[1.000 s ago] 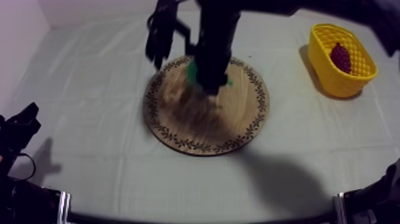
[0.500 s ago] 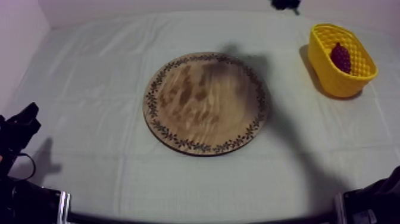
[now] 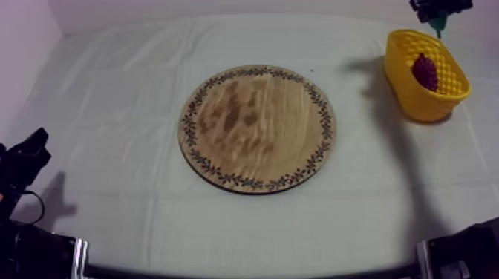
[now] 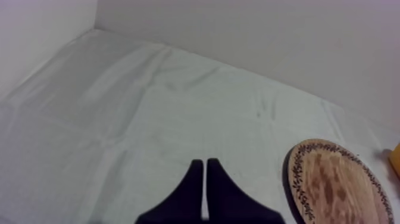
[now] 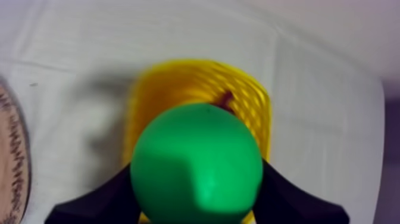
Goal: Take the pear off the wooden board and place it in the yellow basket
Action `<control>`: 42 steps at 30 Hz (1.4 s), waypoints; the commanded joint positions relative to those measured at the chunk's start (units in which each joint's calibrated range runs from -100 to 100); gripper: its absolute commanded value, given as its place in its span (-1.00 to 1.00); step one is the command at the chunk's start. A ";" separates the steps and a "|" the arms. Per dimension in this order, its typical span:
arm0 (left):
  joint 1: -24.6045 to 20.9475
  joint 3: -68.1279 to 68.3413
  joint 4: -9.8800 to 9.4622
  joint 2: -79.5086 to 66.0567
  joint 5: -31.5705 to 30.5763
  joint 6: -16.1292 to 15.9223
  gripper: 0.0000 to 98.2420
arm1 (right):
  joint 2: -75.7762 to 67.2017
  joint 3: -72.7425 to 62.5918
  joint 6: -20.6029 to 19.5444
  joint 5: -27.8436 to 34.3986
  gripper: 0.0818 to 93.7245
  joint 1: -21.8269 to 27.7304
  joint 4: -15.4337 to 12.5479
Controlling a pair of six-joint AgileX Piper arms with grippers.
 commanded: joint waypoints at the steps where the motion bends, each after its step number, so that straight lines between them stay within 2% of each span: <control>1: 0.01 0.00 -0.02 0.00 -0.01 -0.01 -1.00 | 0.63 1.91 -2.80 -0.31 0.01 1.65 0.71; 6: 0.01 0.00 -0.02 0.00 -0.01 -0.01 -1.00 | 2.85 6.47 -4.69 -2.55 0.03 3.09 1.36; 12: 0.01 0.00 -0.02 0.00 -0.01 -0.01 -1.00 | 7.48 8.61 -4.58 -5.71 0.03 3.67 0.64; 19: 0.01 0.00 -0.02 0.00 -0.01 -0.01 -1.00 | 12.52 7.16 -4.77 -8.97 0.39 4.02 0.91; 24: 0.01 0.00 -0.02 0.00 -0.01 -0.01 -1.00 | 12.26 7.63 -4.91 -13.46 0.42 4.29 1.45; 29: 0.01 0.00 -0.02 0.00 -0.01 -0.01 -1.00 | 5.82 12.73 -5.93 -20.80 0.33 4.38 2.12; 36: 0.01 0.00 -0.02 0.00 -0.01 -0.01 -1.00 | -10.96 26.20 -7.86 -31.37 0.19 4.23 2.95; 42: 0.01 0.00 -0.02 0.00 -0.01 -0.01 -1.00 | -27.89 41.41 -6.36 -36.83 0.12 3.60 1.22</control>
